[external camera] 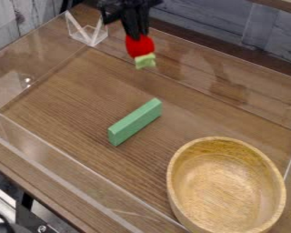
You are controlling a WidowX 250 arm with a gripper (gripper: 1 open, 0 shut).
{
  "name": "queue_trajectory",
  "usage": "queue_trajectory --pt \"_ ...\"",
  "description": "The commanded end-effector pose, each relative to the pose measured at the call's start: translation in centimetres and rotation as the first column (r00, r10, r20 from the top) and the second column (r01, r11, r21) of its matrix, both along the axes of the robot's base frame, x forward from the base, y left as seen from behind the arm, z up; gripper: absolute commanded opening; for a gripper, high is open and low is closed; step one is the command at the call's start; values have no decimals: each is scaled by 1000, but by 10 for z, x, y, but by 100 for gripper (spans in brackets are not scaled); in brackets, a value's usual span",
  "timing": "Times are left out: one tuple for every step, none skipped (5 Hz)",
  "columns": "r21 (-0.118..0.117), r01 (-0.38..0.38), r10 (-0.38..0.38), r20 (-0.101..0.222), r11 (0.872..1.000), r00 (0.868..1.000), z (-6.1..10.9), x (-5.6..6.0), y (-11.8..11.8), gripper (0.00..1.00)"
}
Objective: Move the red fruit to the right
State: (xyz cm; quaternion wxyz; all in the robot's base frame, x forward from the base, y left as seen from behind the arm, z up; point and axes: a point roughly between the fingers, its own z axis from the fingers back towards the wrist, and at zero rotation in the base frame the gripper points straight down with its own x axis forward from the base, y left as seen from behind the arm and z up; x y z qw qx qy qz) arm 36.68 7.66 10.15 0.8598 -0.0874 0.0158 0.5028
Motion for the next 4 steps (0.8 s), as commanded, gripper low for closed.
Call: queue_trajectory --pt "23 42 -44 95 999 994 29 2 -29 0" --pt "11 72 -73 101 997 992 30 2 -47 0" --pt "0 82 -82 107 997 991 31 2 -58 0" --pt "-9 92 -90 115 996 989 32 2 -65 0"
